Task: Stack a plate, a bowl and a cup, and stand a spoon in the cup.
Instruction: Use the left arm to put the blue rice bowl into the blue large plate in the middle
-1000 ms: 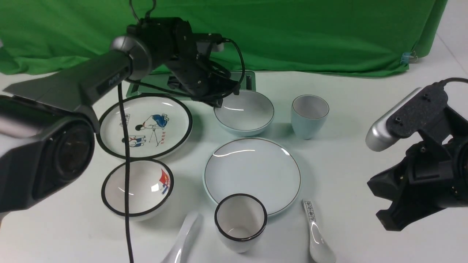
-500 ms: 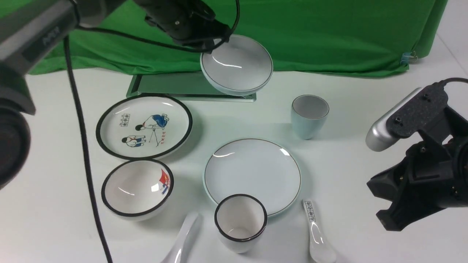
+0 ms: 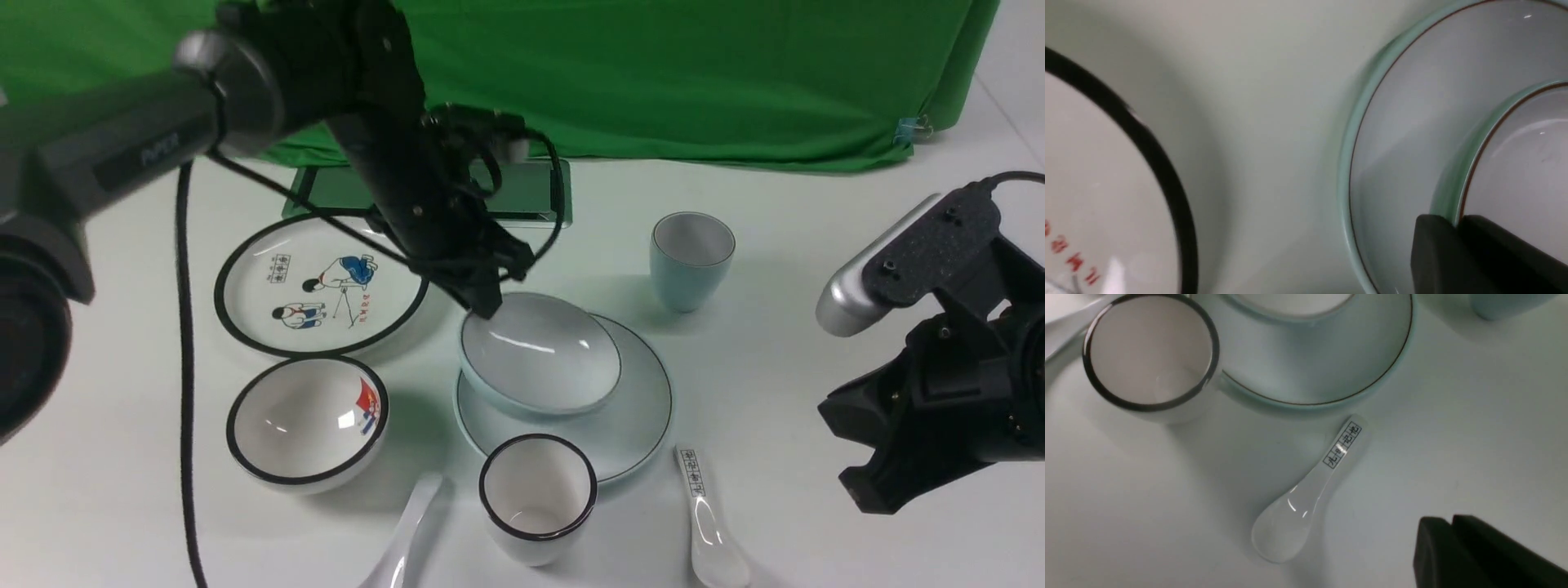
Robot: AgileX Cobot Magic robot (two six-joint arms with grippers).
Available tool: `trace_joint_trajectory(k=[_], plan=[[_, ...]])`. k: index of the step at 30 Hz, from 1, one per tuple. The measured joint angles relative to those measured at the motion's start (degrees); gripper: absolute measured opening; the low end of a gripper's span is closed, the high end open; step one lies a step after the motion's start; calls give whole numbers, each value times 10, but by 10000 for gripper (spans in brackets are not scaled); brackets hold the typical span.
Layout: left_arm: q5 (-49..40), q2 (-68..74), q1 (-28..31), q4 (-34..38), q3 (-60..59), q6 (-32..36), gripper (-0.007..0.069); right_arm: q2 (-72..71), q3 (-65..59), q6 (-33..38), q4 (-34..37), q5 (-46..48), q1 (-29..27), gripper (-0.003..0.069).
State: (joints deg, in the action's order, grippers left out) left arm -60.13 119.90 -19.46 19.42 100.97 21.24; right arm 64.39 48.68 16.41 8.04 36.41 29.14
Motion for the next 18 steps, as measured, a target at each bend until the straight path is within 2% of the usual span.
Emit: trace_joint_trajectory(k=[8, 14, 18], plan=[[97, 12, -16, 11, -31, 2, -12, 0, 0, 0, -8, -10, 0, 83], [110, 12, -16, 8, -31, 2, 1, 0, 0, 0, -9, -12, 0, 94], [110, 12, -16, -3, -31, -8, 102, 4, 13, -25, -15, 0, 0, 157]])
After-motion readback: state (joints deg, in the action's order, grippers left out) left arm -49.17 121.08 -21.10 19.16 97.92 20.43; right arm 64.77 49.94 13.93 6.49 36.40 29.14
